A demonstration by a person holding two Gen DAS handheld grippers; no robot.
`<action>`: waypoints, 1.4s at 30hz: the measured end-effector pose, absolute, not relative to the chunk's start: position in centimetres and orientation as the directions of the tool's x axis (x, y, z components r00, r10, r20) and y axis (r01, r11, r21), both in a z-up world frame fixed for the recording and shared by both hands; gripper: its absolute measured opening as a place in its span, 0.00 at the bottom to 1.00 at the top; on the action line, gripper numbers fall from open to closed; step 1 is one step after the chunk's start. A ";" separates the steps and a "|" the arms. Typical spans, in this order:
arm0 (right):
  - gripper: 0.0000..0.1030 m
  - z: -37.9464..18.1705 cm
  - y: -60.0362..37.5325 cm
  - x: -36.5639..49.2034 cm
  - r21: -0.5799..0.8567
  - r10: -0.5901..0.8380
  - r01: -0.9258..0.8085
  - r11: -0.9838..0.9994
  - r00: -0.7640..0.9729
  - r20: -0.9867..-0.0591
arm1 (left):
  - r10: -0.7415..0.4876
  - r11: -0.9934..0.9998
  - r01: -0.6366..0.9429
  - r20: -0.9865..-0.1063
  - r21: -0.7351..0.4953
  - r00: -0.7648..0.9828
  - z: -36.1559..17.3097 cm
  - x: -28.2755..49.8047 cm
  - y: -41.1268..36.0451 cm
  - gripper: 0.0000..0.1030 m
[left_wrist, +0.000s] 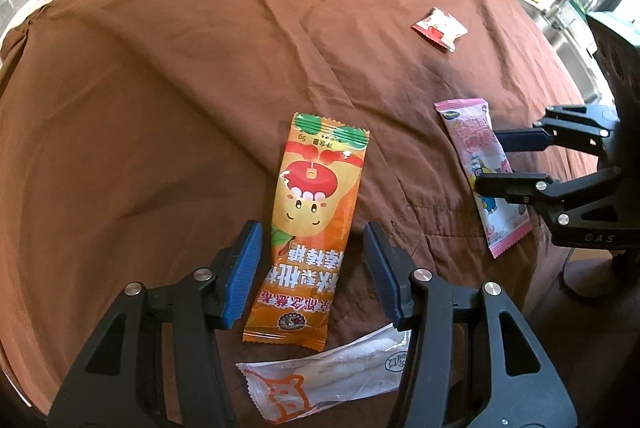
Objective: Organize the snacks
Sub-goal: 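Grasp the orange apple-print bar with the left tool while the right tool grasps the pink cartoon bag, then carry both bars into the white tray and open both tools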
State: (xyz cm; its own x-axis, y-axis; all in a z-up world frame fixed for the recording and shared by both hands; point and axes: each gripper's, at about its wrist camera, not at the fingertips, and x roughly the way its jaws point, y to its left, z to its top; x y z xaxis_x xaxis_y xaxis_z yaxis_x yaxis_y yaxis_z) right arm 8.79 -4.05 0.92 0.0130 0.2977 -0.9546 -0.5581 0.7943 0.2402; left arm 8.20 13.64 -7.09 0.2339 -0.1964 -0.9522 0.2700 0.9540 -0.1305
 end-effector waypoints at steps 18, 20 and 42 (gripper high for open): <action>0.16 1.3 -5.4 10.7 0.367 0.418 -0.513 0.776 -0.018 -0.908 | -0.292 0.947 0.211 -0.918 -0.240 0.268 -5.6 9.3 15.0 0.21; 0.16 1.5 -5.7 11.2 0.392 0.439 -0.497 0.775 -0.023 -0.898 | -0.299 0.947 0.206 -0.914 -0.248 0.274 -5.3 9.5 15.1 0.21; 0.16 4.0 -9.9 19.4 0.515 0.566 -0.348 0.783 0.057 -0.822 | -0.420 0.908 0.147 -0.841 -0.393 0.341 -1.5 17.4 15.1 0.21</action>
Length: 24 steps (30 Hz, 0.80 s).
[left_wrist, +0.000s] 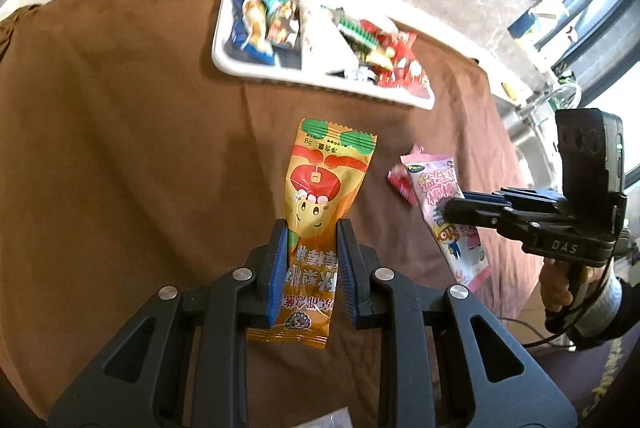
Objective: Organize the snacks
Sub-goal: 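Carry both bars into the white tray and open both tools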
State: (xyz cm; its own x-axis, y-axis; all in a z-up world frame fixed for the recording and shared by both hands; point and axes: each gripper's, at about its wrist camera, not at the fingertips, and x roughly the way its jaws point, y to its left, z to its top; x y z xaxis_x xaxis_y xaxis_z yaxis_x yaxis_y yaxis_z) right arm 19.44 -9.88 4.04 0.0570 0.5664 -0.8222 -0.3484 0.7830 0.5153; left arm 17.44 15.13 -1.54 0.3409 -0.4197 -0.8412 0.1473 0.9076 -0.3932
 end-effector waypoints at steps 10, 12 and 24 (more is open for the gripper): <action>0.16 5.4 -11.7 26.7 0.499 0.560 -0.302 0.812 0.169 -0.811 | -0.443 0.896 0.158 -0.811 -0.415 0.382 0.6 25.7 14.7 0.21; 0.16 5.3 -12.0 28.2 0.493 0.555 -0.294 0.819 0.186 -0.811 | -0.443 0.896 0.157 -0.809 -0.415 0.386 0.8 27.1 14.8 0.21; 0.16 4.1 -12.1 35.6 0.478 0.537 -0.264 0.838 0.238 -0.810 | -0.455 0.887 0.114 -0.801 -0.448 0.388 -0.5 36.0 15.6 0.21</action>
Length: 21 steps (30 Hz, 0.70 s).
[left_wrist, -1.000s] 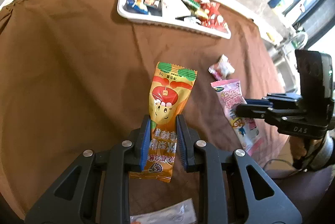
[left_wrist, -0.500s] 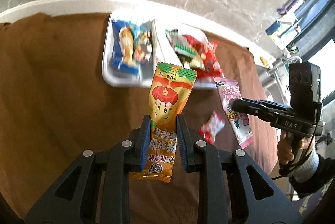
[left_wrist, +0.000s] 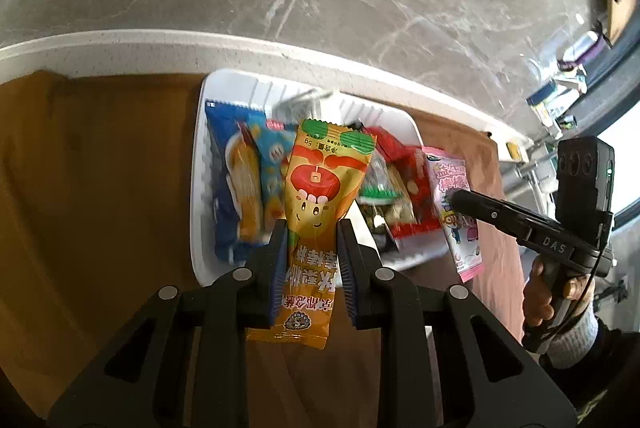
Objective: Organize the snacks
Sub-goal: 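Carry both bars into the white tray and open both tools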
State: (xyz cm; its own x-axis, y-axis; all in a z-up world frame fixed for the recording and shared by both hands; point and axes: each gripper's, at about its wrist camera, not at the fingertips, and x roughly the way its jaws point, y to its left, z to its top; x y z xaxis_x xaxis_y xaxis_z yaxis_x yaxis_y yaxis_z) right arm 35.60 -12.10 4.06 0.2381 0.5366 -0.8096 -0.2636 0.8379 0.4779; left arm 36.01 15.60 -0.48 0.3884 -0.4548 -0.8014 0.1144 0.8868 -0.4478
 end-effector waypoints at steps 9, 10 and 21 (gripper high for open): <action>0.16 2.8 -11.7 38.3 0.483 0.539 -0.257 0.837 0.237 -0.809 | -0.442 0.891 0.083 -0.808 -0.447 0.389 -1.7 39.6 16.2 0.21; 0.16 2.7 -11.7 38.4 0.481 0.537 -0.257 0.838 0.238 -0.809 | -0.440 0.892 0.080 -0.810 -0.446 0.387 -1.9 39.9 16.1 0.21; 0.16 1.7 -11.3 39.6 0.453 0.514 -0.263 0.852 0.250 -0.821 | -0.422 0.899 0.068 -0.814 -0.433 0.399 -3.0 42.3 15.1 0.22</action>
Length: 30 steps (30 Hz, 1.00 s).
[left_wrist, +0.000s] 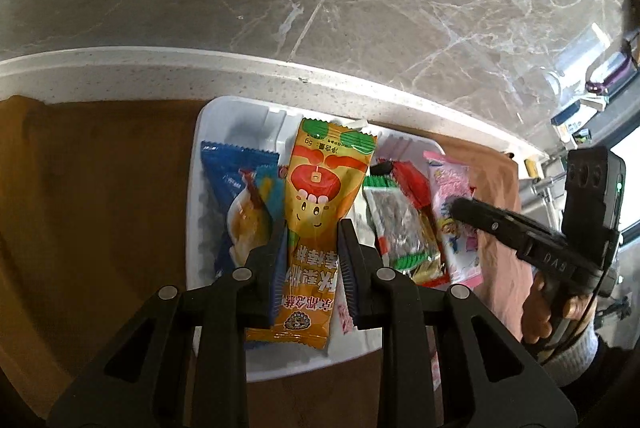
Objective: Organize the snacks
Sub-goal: 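Carry both bars into the white tray and open both tools, then grasp the white-and-orange packet with the left tool while the right tool grasps the red-and-white candy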
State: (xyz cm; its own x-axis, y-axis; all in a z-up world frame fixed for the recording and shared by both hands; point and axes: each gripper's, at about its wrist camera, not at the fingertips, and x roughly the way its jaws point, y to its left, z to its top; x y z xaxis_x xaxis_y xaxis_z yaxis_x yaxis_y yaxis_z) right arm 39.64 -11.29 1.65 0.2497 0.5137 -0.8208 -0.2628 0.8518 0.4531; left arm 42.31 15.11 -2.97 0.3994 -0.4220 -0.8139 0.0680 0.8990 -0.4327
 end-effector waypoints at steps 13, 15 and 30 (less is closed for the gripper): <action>0.35 2.0 -11.0 38.7 0.347 0.433 -0.303 0.888 0.290 -0.854 | -0.312 0.943 0.034 -0.848 -0.330 0.428 -3.4 42.7 13.2 0.39; 0.35 2.7 -11.5 38.2 0.343 0.429 -0.296 0.892 0.310 -0.848 | -0.298 0.948 0.034 -0.844 -0.317 0.446 -2.7 42.2 13.2 0.40; 0.38 4.9 -10.3 29.0 0.281 0.417 -0.458 0.843 0.226 -0.880 | -0.312 0.934 -0.016 -0.834 -0.358 0.456 -1.1 30.6 16.8 0.41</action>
